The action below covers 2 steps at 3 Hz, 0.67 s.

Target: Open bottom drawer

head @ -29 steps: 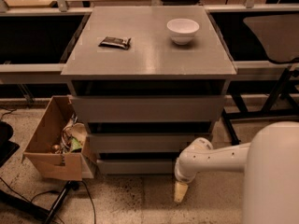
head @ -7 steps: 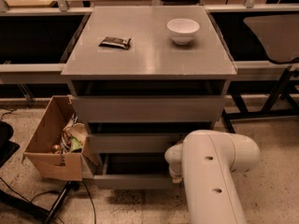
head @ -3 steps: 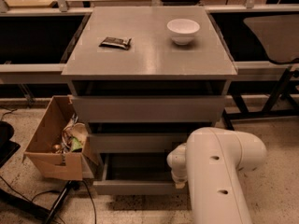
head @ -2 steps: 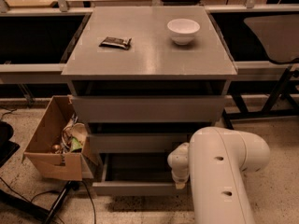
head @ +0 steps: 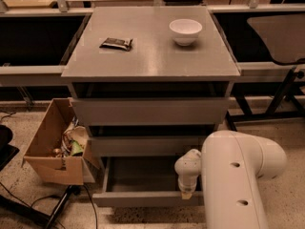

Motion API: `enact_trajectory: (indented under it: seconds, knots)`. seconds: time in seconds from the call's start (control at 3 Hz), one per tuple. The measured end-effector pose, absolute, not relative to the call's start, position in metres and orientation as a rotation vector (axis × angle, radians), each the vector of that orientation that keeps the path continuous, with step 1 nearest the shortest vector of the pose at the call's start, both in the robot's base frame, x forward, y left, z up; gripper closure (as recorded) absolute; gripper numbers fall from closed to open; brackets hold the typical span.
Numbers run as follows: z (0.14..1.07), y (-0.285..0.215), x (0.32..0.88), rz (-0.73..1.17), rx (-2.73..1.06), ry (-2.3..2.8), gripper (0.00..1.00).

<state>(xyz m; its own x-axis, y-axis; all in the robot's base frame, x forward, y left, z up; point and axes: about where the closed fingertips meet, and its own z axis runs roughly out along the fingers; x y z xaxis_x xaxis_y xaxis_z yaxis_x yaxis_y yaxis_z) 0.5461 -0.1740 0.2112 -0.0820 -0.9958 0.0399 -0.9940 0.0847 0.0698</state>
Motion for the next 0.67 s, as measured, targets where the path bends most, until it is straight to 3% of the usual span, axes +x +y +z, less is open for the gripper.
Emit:
enact_trajectory:
  seconds: [0.67]
  knots:
    - [0.2094,-0.1887,0.5170,-0.098,2.018,-2.268,1.00]
